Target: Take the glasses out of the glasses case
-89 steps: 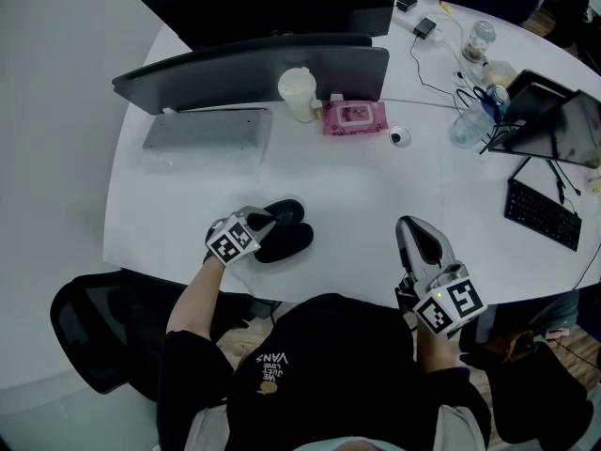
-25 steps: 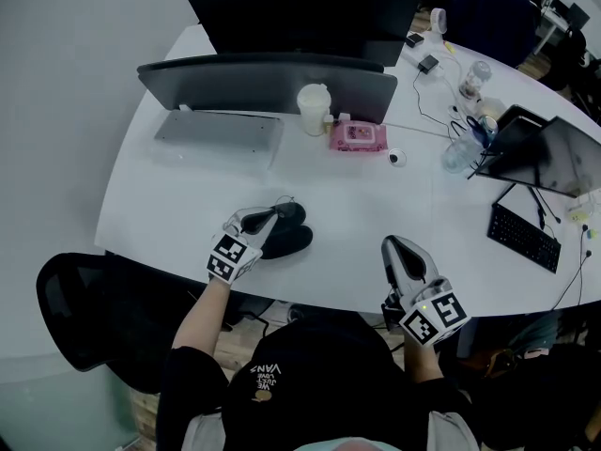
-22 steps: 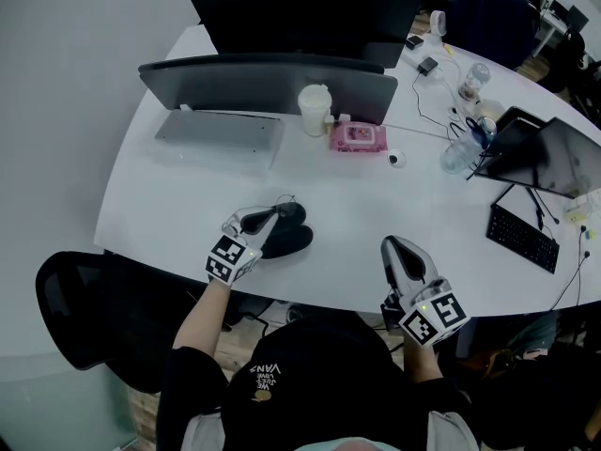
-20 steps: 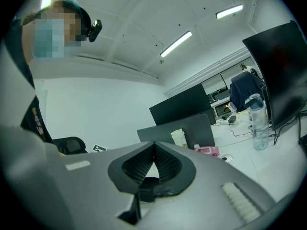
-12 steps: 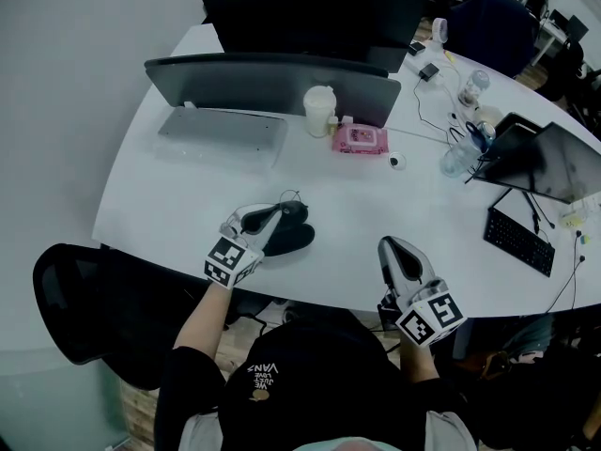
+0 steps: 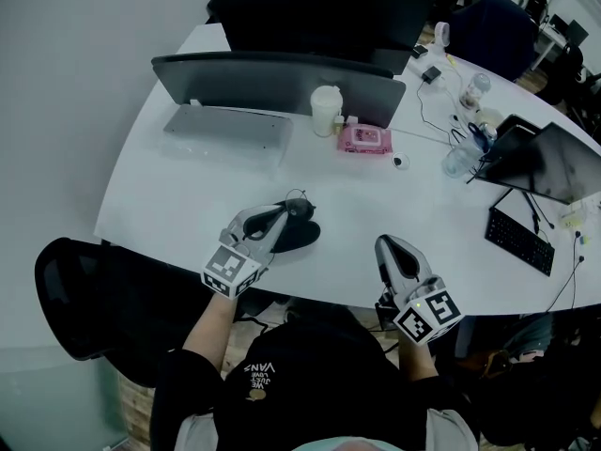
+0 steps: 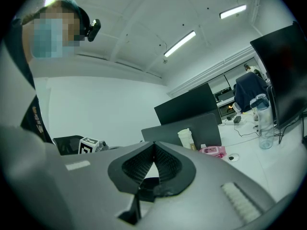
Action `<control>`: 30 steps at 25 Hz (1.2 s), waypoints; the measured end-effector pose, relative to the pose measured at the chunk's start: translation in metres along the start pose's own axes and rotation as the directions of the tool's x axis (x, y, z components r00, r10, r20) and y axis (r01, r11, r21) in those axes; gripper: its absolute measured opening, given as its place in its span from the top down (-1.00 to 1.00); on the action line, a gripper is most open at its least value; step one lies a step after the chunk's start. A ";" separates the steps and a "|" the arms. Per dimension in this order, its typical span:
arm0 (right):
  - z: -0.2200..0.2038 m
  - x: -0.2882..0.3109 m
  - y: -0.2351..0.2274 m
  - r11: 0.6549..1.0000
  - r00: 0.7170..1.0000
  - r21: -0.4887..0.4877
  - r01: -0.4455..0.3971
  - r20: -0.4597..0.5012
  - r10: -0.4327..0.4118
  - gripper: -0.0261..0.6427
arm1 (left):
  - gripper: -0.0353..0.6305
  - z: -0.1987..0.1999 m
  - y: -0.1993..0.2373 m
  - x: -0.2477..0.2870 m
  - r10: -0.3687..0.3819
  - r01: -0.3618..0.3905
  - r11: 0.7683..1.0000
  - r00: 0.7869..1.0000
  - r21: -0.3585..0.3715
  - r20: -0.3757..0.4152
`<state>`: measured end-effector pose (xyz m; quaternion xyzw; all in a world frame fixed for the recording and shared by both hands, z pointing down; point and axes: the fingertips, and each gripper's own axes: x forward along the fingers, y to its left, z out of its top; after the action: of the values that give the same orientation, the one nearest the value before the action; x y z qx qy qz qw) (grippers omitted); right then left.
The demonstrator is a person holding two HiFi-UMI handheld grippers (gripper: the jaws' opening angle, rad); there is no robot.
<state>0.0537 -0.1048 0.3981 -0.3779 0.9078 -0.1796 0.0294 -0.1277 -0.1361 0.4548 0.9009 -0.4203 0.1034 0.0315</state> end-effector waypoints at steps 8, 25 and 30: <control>-0.008 0.003 0.017 1.000 1.000 0.001 -0.003 -0.006 0.003 0.93 | 0.87 0.028 -0.014 -0.022 -0.002 0.002 1.000 0.998 0.012 0.070; -0.028 0.003 0.047 1.000 1.000 -0.009 0.017 -0.004 -0.017 0.93 | 0.87 0.032 -0.026 -0.069 -0.010 0.015 0.999 0.994 -0.049 0.107; -0.032 0.000 0.055 1.000 1.000 -0.006 0.020 -0.004 -0.020 0.93 | 0.87 0.029 -0.029 -0.082 -0.002 0.008 0.998 0.995 -0.060 0.102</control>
<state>0.0109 -0.0595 0.4093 -0.3868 0.9045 -0.1779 0.0244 -0.1525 -0.0603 0.4101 0.9048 -0.4220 0.0443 0.0376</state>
